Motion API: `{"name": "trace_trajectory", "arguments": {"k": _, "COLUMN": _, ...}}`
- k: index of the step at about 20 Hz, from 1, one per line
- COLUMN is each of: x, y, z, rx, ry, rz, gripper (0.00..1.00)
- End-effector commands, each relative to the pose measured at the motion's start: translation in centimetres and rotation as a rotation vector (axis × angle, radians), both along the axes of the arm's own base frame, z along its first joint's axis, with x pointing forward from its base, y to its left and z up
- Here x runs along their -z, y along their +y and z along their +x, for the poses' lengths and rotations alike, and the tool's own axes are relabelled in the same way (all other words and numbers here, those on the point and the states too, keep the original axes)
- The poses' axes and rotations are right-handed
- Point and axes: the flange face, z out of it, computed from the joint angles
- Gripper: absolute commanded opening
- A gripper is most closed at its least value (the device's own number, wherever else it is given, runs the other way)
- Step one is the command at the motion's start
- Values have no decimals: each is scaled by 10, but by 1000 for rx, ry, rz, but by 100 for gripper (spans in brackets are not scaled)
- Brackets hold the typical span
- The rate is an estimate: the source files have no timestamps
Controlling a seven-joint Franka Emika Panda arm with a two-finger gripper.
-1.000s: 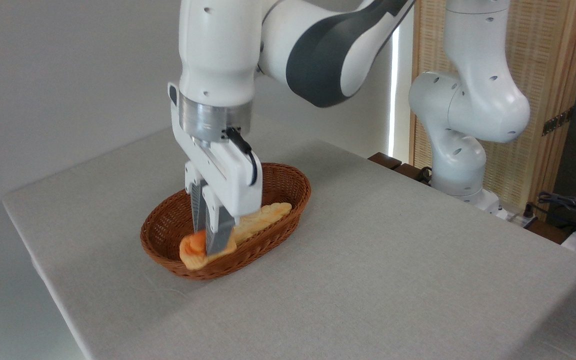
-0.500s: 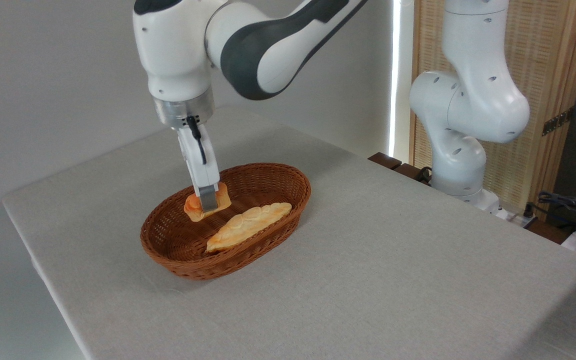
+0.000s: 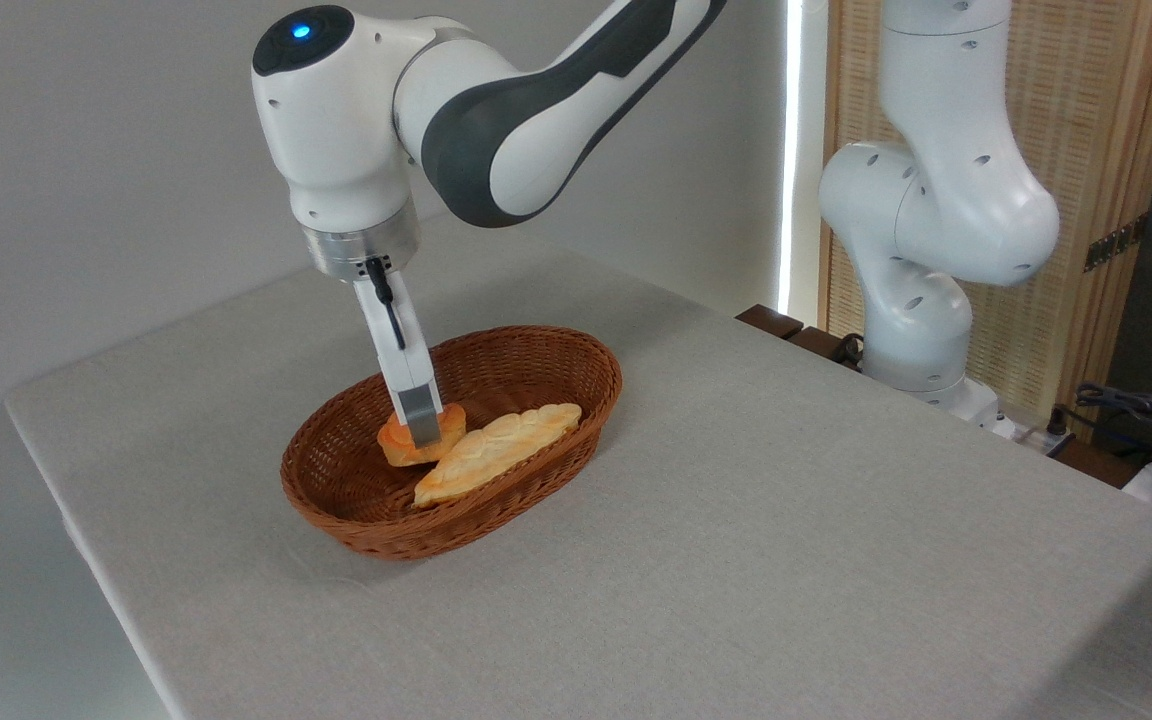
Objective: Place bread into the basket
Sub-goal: 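Lower the bun into the basket beside the bread slice and release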
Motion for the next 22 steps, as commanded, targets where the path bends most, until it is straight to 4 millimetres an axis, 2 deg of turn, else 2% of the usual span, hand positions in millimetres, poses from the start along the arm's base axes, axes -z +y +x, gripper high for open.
{"name": "trace_trajectory", "arguments": {"k": 1, "x": -29, "y": 13, "z": 7, "rx": -24, "ry": -48, "rz": -14, "gripper": 100}}
{"name": "trace_trajectory", "arguments": {"k": 4, "x": -62, "y": 41, "z": 11, "rx": -73, "ry": -101, "rz": -5, "gripper": 100}}
{"name": "trace_trajectory", "arguments": {"k": 6, "x": -76, "y": 57, "z": 8, "rx": -106, "ry": -134, "rz": 81, "gripper": 100}}
{"name": "trace_trajectory", "arguments": {"k": 10, "x": -85, "y": 84, "z": 7, "rx": -309, "ry": -150, "rz": 233, "gripper": 100}}
{"name": "trace_trajectory", "arguments": {"k": 11, "x": -87, "y": 97, "z": 8, "rx": -360, "ry": -151, "rz": 243, "gripper": 100}}
{"name": "trace_trajectory", "arguments": {"k": 13, "x": -90, "y": 111, "z": 7, "rx": -383, "ry": -137, "rz": 238, "gripper": 100}}
{"name": "trace_trajectory", "arguments": {"k": 18, "x": -92, "y": 111, "z": 5, "rx": -397, "ry": -126, "rz": 207, "gripper": 100}}
{"name": "trace_trajectory", "arguments": {"k": 20, "x": -99, "y": 109, "z": 7, "rx": -409, "ry": -128, "rz": 160, "gripper": 100}}
{"name": "trace_trajectory", "arguments": {"k": 22, "x": -102, "y": 116, "z": 9, "rx": -422, "ry": -130, "rz": 155, "gripper": 100}}
